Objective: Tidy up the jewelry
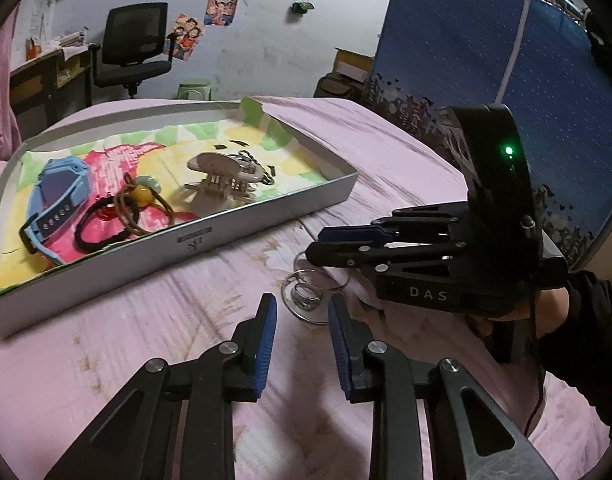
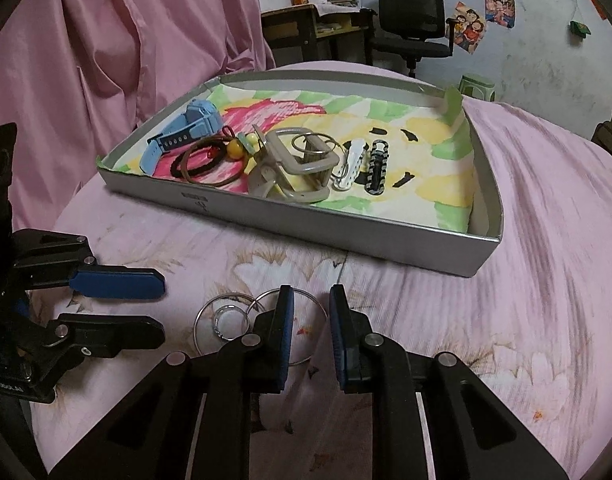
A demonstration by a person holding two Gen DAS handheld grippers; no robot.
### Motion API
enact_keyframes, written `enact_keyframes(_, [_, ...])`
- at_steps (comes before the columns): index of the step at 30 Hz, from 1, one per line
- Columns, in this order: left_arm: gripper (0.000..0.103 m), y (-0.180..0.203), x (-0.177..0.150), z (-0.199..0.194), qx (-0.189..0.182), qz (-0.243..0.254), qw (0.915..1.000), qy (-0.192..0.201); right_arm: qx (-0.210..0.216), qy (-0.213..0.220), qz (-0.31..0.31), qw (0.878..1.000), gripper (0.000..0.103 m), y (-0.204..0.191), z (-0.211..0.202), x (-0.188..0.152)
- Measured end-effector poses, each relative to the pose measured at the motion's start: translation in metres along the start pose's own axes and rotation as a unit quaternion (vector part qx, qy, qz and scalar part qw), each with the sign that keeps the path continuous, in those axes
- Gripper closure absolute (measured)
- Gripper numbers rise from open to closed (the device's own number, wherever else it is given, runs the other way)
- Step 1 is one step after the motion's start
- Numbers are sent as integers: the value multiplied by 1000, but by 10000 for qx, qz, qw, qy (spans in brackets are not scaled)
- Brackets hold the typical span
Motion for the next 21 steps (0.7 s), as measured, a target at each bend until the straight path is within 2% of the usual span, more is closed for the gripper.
enact_keyframes(2, [79, 2, 1, 3, -69, 34, 10000, -52, -16, -58, 16, 10000, 91, 1, 0, -1])
enact_keyframes(9, [81, 10, 4, 18, -126, 197, 9992, -313, 50, -134, 124, 9998, 91, 6, 0, -7])
enact_keyframes(21, [85, 15, 12, 44, 217, 321, 9964, -757, 165, -205, 189, 9995, 91, 9, 1, -11])
Point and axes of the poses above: each gripper's, at about its wrist camera, not at the fingertips, and z roughly the way its jaws point, y to its right, x to its top, the point moved 2 cm from there along z, roughly the way its jaws point, and after that the axes turned 8 degrees about x, right-handed, at the moved point
